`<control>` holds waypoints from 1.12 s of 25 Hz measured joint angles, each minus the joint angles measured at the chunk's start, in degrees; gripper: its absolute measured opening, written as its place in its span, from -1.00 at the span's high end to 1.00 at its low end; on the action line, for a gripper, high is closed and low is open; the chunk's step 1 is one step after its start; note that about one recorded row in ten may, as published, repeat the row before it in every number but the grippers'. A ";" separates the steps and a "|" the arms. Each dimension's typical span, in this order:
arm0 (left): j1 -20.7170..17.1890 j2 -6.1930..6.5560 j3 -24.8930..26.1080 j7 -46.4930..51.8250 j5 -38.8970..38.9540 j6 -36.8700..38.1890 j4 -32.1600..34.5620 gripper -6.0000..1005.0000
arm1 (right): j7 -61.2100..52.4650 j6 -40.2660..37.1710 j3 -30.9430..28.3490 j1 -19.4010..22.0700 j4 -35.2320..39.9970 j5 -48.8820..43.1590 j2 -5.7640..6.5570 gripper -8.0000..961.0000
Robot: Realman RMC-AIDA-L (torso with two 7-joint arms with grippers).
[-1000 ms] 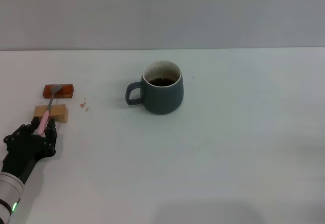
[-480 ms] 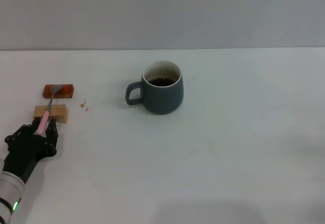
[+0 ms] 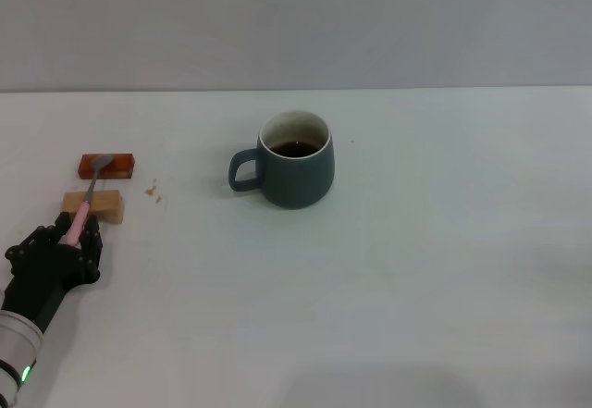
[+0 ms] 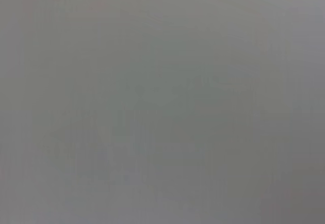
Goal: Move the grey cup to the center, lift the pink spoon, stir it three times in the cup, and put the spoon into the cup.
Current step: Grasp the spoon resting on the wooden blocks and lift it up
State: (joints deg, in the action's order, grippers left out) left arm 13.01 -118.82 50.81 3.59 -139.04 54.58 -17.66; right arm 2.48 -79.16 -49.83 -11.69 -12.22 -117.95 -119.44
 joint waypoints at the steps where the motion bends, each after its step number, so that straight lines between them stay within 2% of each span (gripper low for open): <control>1: 0.00 0.00 0.07 0.00 0.00 0.00 0.02 0.32 | 0.00 -0.02 0.00 0.00 0.00 0.00 0.00 0.99; 28: -0.05 0.08 0.17 0.03 0.00 -0.58 -0.09 0.39 | -0.02 -0.30 0.00 0.03 0.00 0.00 0.00 0.99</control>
State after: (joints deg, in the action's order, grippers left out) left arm 12.97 -118.73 50.97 3.62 -139.04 53.99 -17.75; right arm 2.45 -79.46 -49.83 -11.67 -12.22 -117.94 -119.44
